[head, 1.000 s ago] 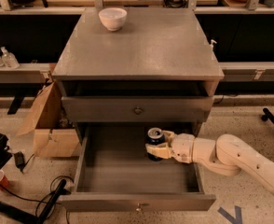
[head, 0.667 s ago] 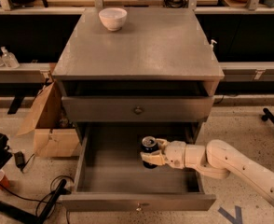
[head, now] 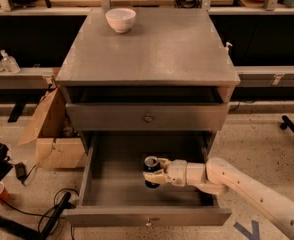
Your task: Place pepsi can into middle drawer
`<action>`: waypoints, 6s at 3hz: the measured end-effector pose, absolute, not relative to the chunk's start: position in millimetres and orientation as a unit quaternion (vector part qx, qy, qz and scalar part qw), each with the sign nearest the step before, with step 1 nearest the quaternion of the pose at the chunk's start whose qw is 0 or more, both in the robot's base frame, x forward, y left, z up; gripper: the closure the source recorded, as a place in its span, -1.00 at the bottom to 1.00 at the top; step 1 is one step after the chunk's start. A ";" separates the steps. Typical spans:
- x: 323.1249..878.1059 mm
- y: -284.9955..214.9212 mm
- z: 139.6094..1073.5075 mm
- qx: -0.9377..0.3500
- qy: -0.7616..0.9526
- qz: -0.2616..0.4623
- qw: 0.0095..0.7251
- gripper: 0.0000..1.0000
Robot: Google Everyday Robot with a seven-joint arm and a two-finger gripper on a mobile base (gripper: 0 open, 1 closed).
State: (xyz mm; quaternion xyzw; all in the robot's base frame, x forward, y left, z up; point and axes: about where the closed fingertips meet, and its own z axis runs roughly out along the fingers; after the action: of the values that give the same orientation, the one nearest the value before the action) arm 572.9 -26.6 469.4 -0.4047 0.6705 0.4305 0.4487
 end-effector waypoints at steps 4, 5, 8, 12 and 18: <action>597.6 0.9 431.8 -0.411 0.642 0.464 0.452 0.25; 597.0 3.5 431.9 -0.412 0.641 0.465 0.451 -0.21; 595.9 8.5 432.0 -0.413 0.639 0.468 0.449 -1.00; 551.9 -86.0 661.8 -0.468 0.689 0.433 0.345 -1.00; 590.7 -245.4 913.7 -0.433 0.771 0.173 0.434 -1.00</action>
Offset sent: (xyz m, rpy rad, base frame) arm 0.0390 0.0297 -0.0518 0.0898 -0.0239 0.0707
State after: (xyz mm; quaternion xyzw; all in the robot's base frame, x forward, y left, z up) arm 590.7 -245.4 913.7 -0.4334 0.7706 0.1732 0.4341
